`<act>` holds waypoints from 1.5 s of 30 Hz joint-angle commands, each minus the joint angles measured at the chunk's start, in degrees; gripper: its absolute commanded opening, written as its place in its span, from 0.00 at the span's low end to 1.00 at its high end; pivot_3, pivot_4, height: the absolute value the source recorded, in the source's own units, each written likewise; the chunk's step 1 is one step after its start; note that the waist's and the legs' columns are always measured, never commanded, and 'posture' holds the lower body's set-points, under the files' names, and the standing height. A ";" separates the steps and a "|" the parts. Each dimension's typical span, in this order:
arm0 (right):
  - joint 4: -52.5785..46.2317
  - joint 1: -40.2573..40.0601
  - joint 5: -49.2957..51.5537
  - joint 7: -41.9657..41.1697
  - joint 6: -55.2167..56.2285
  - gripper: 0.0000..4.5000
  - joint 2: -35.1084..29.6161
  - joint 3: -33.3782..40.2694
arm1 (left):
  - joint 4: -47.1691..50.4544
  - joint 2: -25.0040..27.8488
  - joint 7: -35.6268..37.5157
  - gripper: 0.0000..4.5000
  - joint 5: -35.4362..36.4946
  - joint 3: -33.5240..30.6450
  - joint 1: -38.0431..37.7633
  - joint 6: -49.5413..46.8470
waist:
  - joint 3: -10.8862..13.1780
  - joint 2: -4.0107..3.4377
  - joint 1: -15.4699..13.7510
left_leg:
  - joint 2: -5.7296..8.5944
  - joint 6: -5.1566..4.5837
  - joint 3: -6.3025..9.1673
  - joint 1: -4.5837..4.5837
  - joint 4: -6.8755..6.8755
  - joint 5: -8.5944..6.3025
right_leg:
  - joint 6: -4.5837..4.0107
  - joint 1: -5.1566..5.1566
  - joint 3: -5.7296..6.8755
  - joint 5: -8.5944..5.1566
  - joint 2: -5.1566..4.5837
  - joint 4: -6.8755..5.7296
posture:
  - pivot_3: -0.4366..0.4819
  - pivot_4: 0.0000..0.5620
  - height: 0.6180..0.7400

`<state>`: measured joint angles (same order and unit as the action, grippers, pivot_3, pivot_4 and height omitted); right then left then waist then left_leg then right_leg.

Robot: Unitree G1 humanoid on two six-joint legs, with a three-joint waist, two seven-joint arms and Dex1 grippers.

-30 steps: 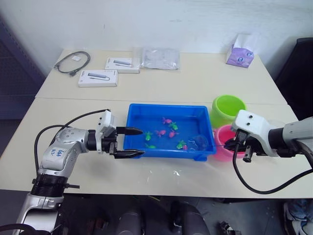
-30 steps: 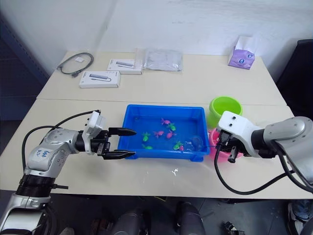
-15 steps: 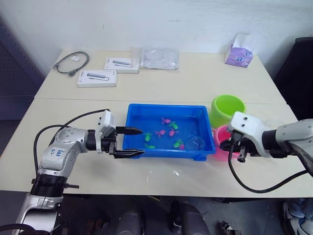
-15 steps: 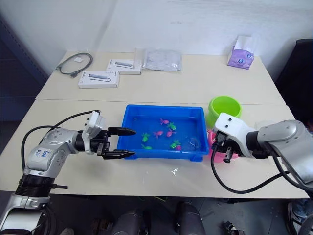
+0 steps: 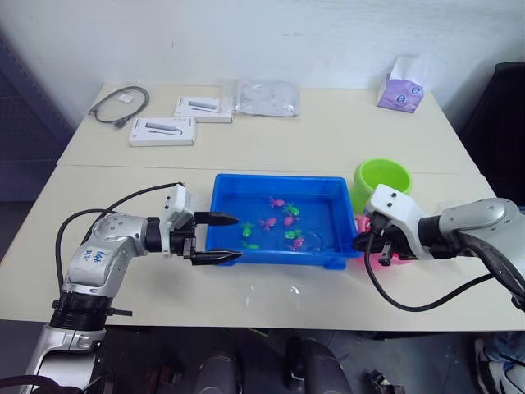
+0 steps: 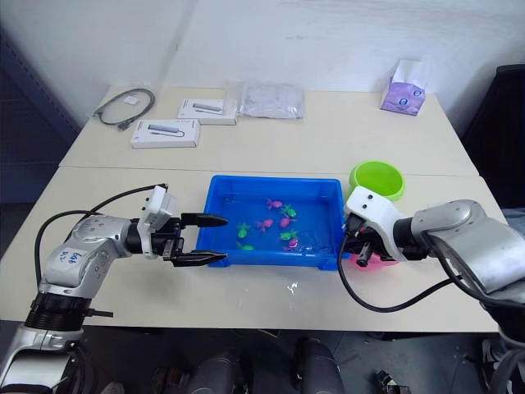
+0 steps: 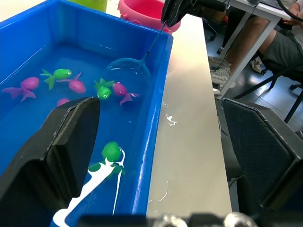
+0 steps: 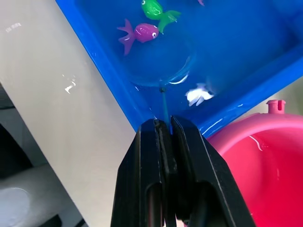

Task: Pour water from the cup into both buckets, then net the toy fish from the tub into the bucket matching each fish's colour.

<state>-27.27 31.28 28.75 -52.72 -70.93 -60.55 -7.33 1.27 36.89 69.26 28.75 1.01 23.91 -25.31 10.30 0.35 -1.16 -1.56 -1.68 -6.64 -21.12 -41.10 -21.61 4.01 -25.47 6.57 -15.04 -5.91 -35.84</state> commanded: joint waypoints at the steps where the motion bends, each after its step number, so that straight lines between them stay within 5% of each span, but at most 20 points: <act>1: -0.15 1.84 2.98 0.06 -2.61 0.00 0.34 3.86 | 1.76 0.61 -0.37 0.98 0.72 -1.37 -0.36 0.16 | 0.00 0.00 0.00 | 0.00 0.00 0.00 0.00 0.00 0.00 | 0.00 0.00 0.00 0.00 -0.02 0.00 | 0.48 0.27 1.00; 10: 1.36 1.29 9.12 1.24 -6.81 0.00 4.03 9.53 | 1.51 0.59 -0.68 0.98 0.74 -1.48 -0.44 0.43 | 0.00 0.00 0.00 | -0.01 0.00 0.00 0.00 0.01 0.00 | -0.01 0.00 0.00 0.01 -0.07 -0.02 | 0.48 0.27 1.00; 21: 1.27 -8.22 8.30 2.02 2.09 0.00 3.79 14.95 | 0.55 1.60 0.02 0.98 0.63 -2.28 0.01 0.75 | 0.00 0.00 -0.02 | 0.00 0.00 -0.03 0.01 0.03 0.00 | 0.00 0.00 -0.01 0.01 0.14 -0.03 | 0.48 0.27 1.00; 33: 1.70 -6.69 -3.05 3.12 16.25 0.00 1.66 3.11 | -3.10 6.57 3.11 0.98 -1.03 -3.45 -0.42 3.38 | 0.00 0.00 0.92 | -0.04 0.02 -0.08 0.04 0.06 -0.01 | -0.01 -0.02 -0.04 0.00 0.19 -0.02 | 0.48 0.27 1.00; 45: 5.38 2.96 -7.26 1.60 17.61 0.00 10.04 -8.79 | -2.79 9.13 3.44 0.98 -0.72 -5.34 -2.57 3.63 | 0.00 0.00 1.30 | -0.09 0.07 -0.09 -0.01 0.07 -0.04 | -0.02 -0.04 0.00 0.00 0.18 -0.09 | 0.48 0.27 1.00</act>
<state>-21.83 32.93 22.08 -50.65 -53.89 -50.81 -16.15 -2.74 44.96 72.22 27.73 -2.25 21.63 -22.44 10.30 0.35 0.14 -1.65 -1.61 -6.72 -21.14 -41.04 -21.65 3.98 -25.51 6.57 -15.04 -5.73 -35.93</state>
